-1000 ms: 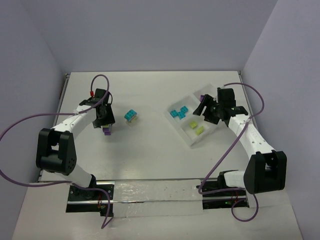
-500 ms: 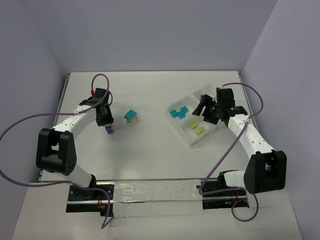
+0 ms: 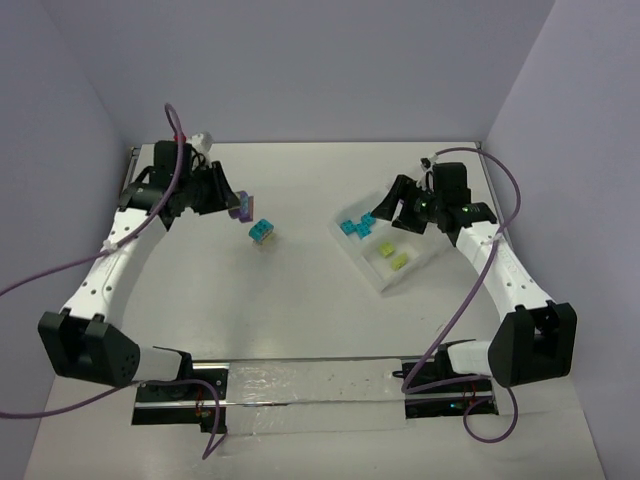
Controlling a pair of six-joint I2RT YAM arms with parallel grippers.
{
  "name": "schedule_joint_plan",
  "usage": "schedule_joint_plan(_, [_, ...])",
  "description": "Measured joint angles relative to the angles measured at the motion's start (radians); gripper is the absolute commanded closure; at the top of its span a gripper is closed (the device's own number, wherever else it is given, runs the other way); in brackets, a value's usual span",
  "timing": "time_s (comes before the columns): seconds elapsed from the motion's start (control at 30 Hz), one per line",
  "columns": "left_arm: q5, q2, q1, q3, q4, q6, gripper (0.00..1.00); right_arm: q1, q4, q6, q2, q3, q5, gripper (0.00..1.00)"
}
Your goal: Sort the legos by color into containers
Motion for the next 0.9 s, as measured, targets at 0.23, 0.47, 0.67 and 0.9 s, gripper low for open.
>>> schedule_joint_plan(0.23, [0.478, -0.076, -0.001, 0.057, 0.105, 0.040, 1.00, 0.031, 0.106, -0.026, -0.020, 0.044, -0.293, 0.22])
schedule_joint_plan(0.47, [0.810, -0.044, -0.003, -0.079, 0.397, -0.141, 1.00, 0.075, 0.308, 0.041, -0.029, 0.051, -0.562, 0.20])
schedule_joint_plan(0.67, [0.913, -0.025, -0.016, -0.105, 0.615, -0.289, 1.00, 0.137, 0.460, 0.118, -0.002, 0.093, -0.674, 0.18])
schedule_joint_plan(0.9, [0.976, -0.023, -0.031, -0.131, 0.797, -0.408, 1.00, 0.217, 0.488, 0.129, 0.119, 0.230, -0.700, 0.19])
